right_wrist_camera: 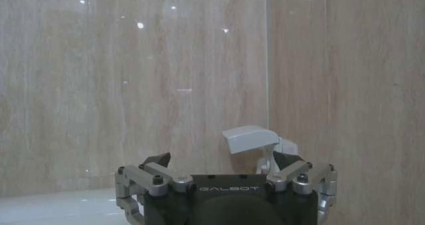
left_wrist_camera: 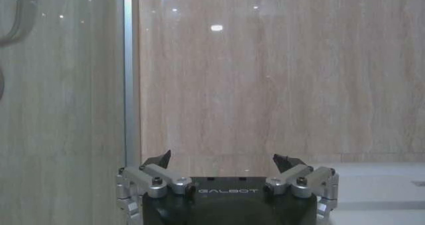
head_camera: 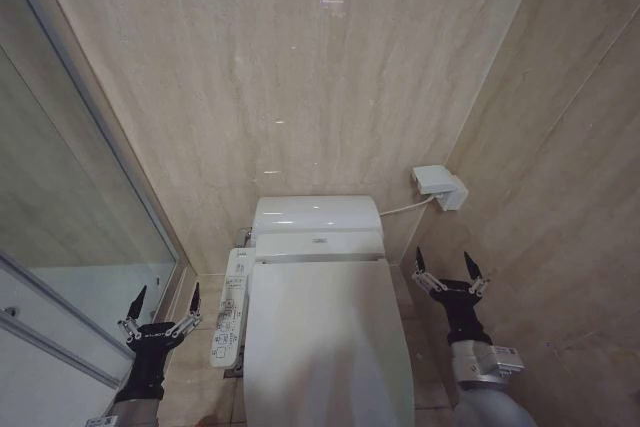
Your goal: Open the toilet lid, clean the toilet bowl with a toilet brush, close the toilet lid, and flush.
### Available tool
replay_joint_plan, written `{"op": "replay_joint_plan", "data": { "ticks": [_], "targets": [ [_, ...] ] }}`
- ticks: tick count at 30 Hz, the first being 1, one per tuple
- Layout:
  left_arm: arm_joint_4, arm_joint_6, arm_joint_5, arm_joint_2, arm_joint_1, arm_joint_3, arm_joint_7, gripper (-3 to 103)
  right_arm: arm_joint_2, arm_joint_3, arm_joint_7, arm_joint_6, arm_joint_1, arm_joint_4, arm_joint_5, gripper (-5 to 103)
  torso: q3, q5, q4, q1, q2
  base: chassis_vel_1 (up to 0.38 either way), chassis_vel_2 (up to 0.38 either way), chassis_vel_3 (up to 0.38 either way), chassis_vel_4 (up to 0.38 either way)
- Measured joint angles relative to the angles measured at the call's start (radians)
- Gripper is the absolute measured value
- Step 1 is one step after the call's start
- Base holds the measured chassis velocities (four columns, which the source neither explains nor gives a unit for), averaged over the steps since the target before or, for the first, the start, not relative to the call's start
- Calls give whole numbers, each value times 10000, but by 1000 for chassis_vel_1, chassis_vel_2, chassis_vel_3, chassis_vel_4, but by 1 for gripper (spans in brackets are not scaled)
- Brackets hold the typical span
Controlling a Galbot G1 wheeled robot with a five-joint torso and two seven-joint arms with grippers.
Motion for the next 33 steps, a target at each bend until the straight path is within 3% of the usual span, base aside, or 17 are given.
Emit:
{"op": "replay_joint_plan", "data": {
  "ticks": [20, 23, 27, 29, 32, 33],
  "targets": [
    [0, 59, 0, -3, -40, 12, 0, 100, 0, 0, 0, 0, 0, 0, 0, 100, 0, 0, 0, 0, 0, 0, 0, 0, 0],
    [32, 474, 34, -43, -291, 116, -1, 100, 0, -1, 0, 0, 1, 0, 0, 100, 0, 0, 2, 0, 0, 0, 0, 0, 0],
    [161, 1797, 195, -172, -1110, 462, 0, 100, 0, 0, 0, 0, 0, 1, 0, 100, 0, 0, -2, 0, 0, 0, 0, 0, 0],
    [191, 2063, 226, -197, -1271, 530, 1, 100, 0, 0, 0, 1, 0, 0, 0, 100, 0, 0, -2, 1, 0, 0, 0, 0, 0],
    [305, 3195, 359, -308, -1964, 825, 3, 100, 0, 0, 0, 0, 0, 1, 0, 100, 0, 0, 0, 2, 0, 0, 0, 0, 0],
    [305, 3195, 359, -308, -1964, 825, 3, 100, 0, 0, 0, 0, 0, 1, 0, 100, 0, 0, 0, 2, 0, 0, 0, 0, 0]
  ]
}}
